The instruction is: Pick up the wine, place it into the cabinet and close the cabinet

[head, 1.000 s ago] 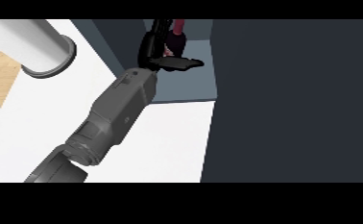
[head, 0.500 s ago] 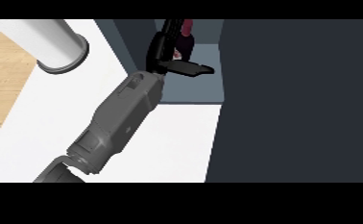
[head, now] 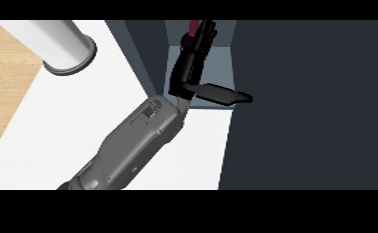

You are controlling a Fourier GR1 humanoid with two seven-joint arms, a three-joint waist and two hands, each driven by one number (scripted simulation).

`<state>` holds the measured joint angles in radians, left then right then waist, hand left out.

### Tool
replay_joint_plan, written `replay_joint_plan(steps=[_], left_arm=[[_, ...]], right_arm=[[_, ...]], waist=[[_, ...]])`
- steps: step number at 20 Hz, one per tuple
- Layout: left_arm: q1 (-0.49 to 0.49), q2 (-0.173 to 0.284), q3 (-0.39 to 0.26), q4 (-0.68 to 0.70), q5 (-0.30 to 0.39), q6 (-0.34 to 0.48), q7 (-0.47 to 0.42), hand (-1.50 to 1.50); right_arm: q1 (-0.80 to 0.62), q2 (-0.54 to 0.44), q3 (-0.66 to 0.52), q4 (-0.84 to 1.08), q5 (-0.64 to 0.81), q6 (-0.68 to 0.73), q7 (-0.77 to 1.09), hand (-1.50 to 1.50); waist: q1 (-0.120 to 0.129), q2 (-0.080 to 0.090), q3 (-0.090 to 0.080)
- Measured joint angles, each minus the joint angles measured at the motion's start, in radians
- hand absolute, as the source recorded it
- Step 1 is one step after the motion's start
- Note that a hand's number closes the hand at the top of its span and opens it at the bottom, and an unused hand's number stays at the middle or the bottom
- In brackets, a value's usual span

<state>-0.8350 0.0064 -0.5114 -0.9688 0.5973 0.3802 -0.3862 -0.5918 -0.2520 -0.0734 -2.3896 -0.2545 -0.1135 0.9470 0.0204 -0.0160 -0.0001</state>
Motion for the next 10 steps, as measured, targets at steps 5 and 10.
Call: replay_joint_plan(steps=[5,10], left_arm=[[0.137,0.02,-0.112,-0.236,-0.032,0.178,0.065,-1.5],[0.255,0.024,-0.204,-0.409,-0.041,0.324,0.073,-1.5]], right_arm=[[-0.007,0.005,0.019,0.007,0.009,-0.006,-0.015,-1.5],[-0.029,-0.006,0.023,-0.001,0.015,-0.02,-0.001,-1.5]], waist=[[-0.003,0.006,0.001],[-0.013,0.01,0.001]])
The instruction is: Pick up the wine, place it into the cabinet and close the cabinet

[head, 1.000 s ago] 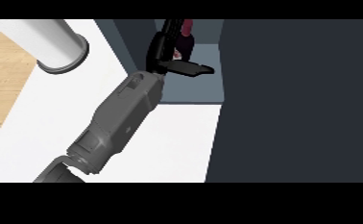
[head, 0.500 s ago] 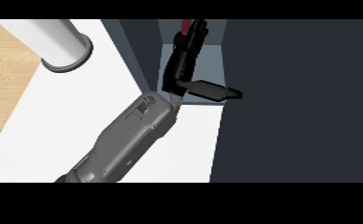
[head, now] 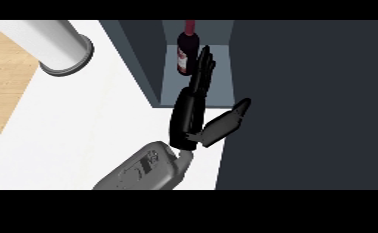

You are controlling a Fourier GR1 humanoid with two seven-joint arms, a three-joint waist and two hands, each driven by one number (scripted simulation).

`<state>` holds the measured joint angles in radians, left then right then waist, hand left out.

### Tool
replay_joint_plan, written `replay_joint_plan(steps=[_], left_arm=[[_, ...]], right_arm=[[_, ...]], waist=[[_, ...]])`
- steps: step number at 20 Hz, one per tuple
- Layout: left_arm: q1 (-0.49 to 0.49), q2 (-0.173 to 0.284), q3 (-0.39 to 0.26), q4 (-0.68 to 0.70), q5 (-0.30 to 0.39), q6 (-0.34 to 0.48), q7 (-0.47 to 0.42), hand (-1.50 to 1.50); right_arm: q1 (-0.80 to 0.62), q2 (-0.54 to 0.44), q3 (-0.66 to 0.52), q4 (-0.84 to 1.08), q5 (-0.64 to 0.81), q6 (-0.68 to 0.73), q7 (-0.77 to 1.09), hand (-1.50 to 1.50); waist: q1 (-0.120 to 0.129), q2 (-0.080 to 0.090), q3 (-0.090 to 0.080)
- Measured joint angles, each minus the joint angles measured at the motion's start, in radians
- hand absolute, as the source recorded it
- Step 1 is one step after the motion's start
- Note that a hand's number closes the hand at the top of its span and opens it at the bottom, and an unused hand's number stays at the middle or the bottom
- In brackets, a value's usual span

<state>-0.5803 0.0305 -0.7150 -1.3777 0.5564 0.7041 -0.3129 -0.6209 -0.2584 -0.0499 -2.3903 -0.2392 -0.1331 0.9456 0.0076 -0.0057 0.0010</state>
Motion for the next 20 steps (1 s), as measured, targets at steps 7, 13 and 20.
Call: replay_joint_plan(steps=[7,13,20], left_arm=[[0.212,0.005,-0.118,-0.259,-0.041,0.083,-0.012,1.5],[0.386,0.114,-0.188,-0.435,-0.058,0.01,-0.027,1.5],[0.544,0.329,-0.179,-0.66,-0.043,-0.094,-0.035,1.5]], right_arm=[[-0.009,-0.012,0.018,-0.004,0.017,-0.017,0.017,-1.5],[0.009,-0.011,0.042,-0.007,0.03,-0.017,0.008,-1.5],[0.0,-0.011,0.105,-0.004,0.011,0.03,0.0,1.5]], waist=[[-0.003,0.0,-0.001],[-0.003,0.002,-0.001],[0.002,0.002,0.004]])
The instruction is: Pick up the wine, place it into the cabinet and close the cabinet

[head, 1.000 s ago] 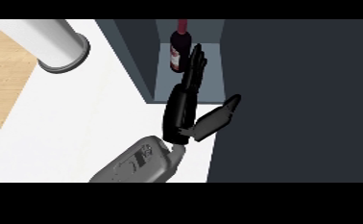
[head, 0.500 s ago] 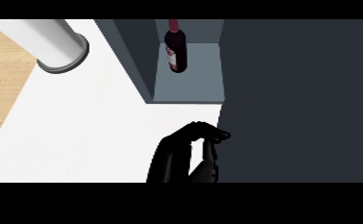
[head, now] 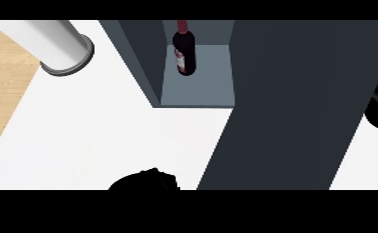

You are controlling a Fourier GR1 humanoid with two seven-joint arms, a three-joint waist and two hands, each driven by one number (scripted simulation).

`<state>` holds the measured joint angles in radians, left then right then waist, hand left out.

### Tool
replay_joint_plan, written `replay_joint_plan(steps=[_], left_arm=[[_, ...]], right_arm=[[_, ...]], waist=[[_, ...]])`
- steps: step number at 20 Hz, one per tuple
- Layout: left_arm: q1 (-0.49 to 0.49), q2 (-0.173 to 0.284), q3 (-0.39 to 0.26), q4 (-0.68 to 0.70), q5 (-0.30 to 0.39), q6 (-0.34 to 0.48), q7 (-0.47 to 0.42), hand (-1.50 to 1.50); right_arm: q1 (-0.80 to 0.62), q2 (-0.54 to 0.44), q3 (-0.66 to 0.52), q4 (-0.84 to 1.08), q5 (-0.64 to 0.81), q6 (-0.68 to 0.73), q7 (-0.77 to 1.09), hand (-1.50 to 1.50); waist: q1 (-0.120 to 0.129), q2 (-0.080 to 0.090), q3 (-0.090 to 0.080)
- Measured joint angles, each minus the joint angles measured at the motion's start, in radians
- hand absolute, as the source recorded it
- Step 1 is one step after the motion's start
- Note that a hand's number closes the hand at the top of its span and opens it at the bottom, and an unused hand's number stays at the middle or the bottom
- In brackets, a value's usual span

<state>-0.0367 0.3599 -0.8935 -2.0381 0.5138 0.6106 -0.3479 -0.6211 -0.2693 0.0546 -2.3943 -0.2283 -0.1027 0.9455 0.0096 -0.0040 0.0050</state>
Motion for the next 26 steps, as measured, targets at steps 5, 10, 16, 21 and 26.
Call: replay_joint_plan(steps=[5,10,16,21,26], left_arm=[[0.094,0.128,0.07,-0.085,0.057,-0.086,-0.025,1.5],[0.196,0.24,0.185,-0.145,0.14,-0.203,-0.095,1.5],[0.353,0.387,0.387,-0.192,0.273,-0.371,-0.173,1.5],[0.443,0.474,0.553,-0.167,0.382,-0.525,-0.21,1.5],[0.485,0.535,0.675,-0.117,0.476,-0.672,-0.217,1.5]], right_arm=[[-0.017,0.058,0.077,0.001,-0.017,0.002,0.007,1.5],[-0.041,0.134,0.194,0.002,-0.023,-0.013,0.031,1.5],[-0.116,0.219,0.361,0.043,0.012,-0.048,0.062,1.5],[-0.243,0.253,0.484,0.189,0.084,-0.127,0.024,1.5],[-0.384,0.262,0.537,0.41,0.144,-0.231,-0.081,1.5]], waist=[[0.006,0.001,0.003],[0.012,-0.002,-0.001],[0.022,-0.006,-0.008],[0.029,-0.005,-0.009],[0.039,-0.001,-0.007]])
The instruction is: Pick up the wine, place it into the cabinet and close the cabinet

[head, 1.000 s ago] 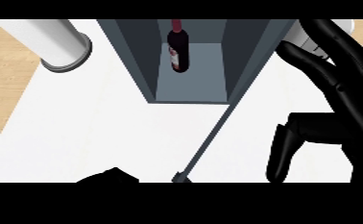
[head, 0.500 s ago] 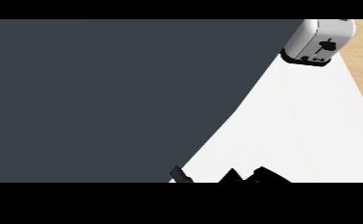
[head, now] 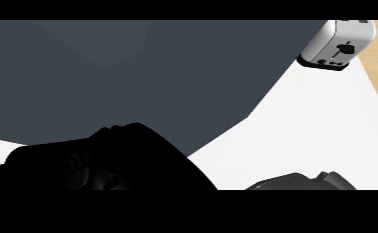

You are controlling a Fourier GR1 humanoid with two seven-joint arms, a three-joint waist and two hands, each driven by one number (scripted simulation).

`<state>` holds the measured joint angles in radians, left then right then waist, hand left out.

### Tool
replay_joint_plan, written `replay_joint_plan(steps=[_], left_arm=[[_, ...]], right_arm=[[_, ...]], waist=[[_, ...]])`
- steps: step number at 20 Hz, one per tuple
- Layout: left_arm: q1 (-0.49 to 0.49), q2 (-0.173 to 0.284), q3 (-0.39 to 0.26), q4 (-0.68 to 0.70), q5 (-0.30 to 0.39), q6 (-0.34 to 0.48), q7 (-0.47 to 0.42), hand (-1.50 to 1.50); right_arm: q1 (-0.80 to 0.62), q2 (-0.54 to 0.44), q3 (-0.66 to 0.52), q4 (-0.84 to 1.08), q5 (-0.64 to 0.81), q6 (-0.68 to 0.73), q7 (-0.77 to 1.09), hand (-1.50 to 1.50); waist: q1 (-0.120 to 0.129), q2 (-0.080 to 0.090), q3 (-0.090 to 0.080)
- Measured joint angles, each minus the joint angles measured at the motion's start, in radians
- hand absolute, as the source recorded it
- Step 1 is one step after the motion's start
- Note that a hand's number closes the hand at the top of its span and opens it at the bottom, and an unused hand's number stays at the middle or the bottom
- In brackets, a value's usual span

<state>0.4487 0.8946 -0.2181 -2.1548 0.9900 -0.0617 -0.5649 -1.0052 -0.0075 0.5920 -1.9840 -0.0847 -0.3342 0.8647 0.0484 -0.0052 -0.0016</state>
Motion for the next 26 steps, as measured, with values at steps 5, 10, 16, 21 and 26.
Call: replay_joint_plan(steps=[5,10,16,21,26], left_arm=[[0.024,0.031,0.073,0.031,0.054,-0.103,0.009,1.5],[0.043,0.055,0.159,0.069,0.113,-0.186,0.022,1.5],[0.058,0.071,0.24,0.097,0.165,-0.238,0.047,1.5],[0.059,0.071,0.265,0.09,0.177,-0.243,0.065,1.5],[0.056,0.071,0.288,0.091,0.193,-0.242,0.071,1.5]], right_arm=[[-0.133,0.001,-0.006,0.257,-0.007,-0.079,-0.115,1.5],[-0.225,0.007,-0.073,0.49,-0.077,-0.097,-0.224,1.5],[-0.284,0.009,-0.147,0.75,-0.119,-0.046,-0.386,1.5],[-0.312,0.008,-0.132,0.854,-0.134,0.001,-0.502,1.5],[-0.321,0.008,-0.125,0.922,-0.123,0.028,-0.599,1.5]], waist=[[0.009,0.005,0.002],[0.013,0.009,0.0],[0.016,0.004,-0.003],[0.026,-0.015,-0.019],[0.033,-0.024,-0.031]])
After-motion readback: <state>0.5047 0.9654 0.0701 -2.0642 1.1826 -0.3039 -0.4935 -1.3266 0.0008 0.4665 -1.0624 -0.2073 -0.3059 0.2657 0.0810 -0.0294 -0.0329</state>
